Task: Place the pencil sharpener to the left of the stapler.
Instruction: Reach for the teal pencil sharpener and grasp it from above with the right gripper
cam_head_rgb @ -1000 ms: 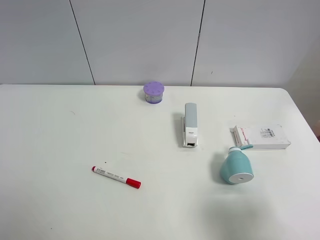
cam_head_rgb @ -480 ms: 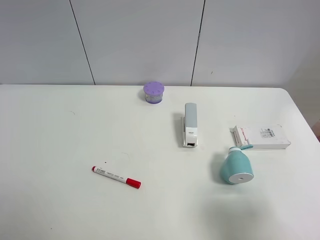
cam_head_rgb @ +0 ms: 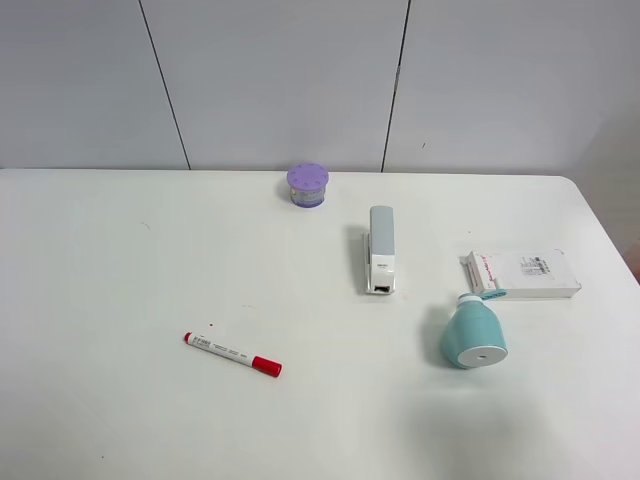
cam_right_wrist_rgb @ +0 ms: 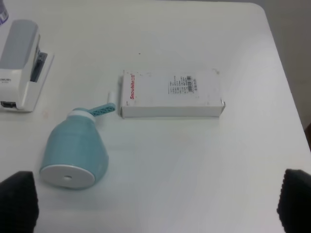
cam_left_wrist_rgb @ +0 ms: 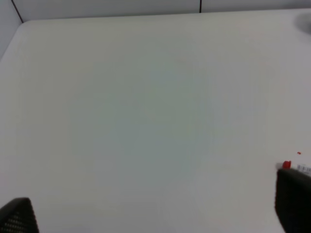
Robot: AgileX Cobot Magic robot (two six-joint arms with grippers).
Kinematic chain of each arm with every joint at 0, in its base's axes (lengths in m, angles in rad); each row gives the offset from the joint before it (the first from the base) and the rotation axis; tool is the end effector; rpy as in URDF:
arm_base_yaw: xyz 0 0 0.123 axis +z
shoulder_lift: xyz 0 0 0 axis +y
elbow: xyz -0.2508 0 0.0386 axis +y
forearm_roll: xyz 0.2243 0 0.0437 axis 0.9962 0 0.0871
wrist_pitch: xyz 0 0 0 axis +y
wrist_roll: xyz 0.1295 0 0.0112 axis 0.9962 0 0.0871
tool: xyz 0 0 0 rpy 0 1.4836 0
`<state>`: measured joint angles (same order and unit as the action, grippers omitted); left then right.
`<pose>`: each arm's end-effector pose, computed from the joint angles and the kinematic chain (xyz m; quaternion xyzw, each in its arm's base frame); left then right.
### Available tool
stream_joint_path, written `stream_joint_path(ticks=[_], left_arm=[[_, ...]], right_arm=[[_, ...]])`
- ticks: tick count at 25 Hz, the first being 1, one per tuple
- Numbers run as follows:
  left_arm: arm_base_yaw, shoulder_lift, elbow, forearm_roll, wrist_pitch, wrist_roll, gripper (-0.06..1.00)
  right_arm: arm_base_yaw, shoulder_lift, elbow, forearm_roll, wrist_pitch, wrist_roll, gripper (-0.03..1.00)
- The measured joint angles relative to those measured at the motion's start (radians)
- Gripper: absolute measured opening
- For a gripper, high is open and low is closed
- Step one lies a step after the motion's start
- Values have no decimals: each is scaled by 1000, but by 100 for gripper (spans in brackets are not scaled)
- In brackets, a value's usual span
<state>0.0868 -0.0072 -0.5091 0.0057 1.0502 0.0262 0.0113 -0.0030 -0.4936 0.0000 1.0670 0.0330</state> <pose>0.0394 0.0041 0.2523 -0.0258 0.8458 0.0329 0.5319 0.0405 0.0005 0.2456 0.0093 0.8557 0.0115 0.5173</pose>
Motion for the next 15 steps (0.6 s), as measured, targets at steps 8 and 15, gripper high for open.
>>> stream_joint_path(ticks=[8,15], left_arm=[[0,0,0,0,0,0,99],[0,0,0,0,0,0,99]], right_arm=[[0,284,-65,102,56,98,99],[0,748,-282,124,84,129,99]])
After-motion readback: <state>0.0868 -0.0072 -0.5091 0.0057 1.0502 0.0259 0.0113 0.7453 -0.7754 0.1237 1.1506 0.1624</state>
